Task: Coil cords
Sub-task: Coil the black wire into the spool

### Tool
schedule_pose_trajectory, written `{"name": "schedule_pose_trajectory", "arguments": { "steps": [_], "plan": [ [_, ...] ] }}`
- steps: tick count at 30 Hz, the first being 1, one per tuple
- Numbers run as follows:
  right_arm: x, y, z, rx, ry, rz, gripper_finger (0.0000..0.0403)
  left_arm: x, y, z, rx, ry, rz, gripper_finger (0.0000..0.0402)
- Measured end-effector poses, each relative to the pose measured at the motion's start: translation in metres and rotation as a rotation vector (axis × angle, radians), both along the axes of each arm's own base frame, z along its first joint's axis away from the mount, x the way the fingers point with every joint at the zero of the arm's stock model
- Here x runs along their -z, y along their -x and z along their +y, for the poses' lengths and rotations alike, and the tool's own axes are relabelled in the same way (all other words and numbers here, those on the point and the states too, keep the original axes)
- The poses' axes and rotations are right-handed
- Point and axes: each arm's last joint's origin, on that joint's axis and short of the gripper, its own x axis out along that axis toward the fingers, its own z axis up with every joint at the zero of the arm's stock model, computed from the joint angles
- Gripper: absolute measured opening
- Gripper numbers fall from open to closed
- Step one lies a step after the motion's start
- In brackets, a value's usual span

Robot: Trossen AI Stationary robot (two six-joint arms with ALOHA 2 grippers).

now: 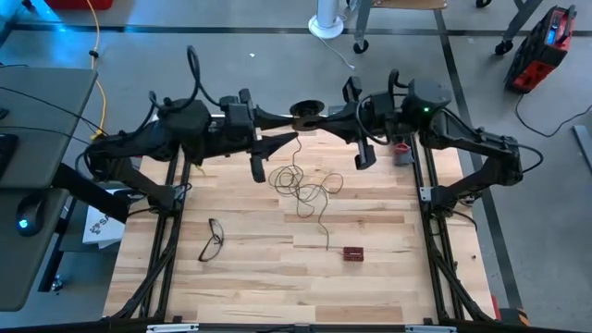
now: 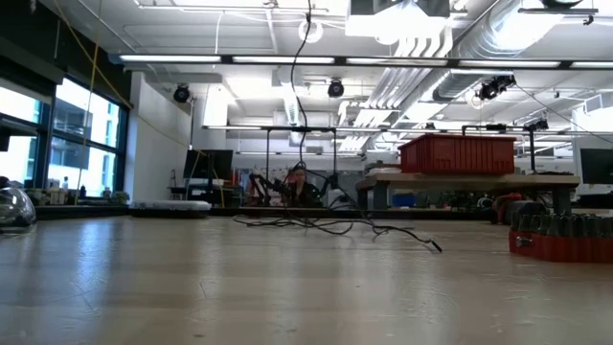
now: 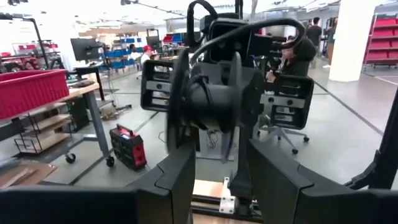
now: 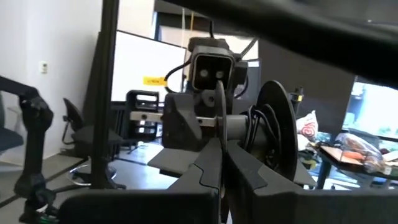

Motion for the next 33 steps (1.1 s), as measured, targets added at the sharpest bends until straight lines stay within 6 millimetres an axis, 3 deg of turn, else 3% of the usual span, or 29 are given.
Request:
{"name": "schedule_pose_trajectory", "arguments": {
  "steps": [5,14,19,24,27,30,33],
  "plan": [
    [0.004,-0.004,-0.001,0.014,-0.004,0.019,0.0,0.004,-0.007,-0.002,0.002,-0.045,0.022,0.0138],
    [0.006,-0.005,-0.001,0.013,-0.005,0.04,0.0,0.0,-0.003,-0.009,0.016,-0.115,0.009,0.012],
    [0.005,-0.004,-0.001,0.013,-0.005,0.039,0.0,0.0,-0.003,-0.01,0.01,-0.135,0.017,0.0081],
    [0.005,-0.004,-0.001,0.009,-0.005,0.04,0.0,0.0,-0.003,-0.01,-0.004,-0.144,0.015,0.0011],
    [0.007,-0.004,-0.001,0.01,-0.009,0.057,0.0,0.0,-0.003,-0.008,-0.009,-0.121,0.015,0.0005],
    [0.008,-0.003,-0.001,0.02,-0.051,0.079,0.0003,-0.002,0.005,-0.007,-0.009,-0.064,0.013,0.0003],
    [0.008,0.001,-0.001,0.023,-0.069,0.106,0.0034,-0.009,0.025,-0.002,-0.019,0.068,-0.025,0.0002]
  ]
}}
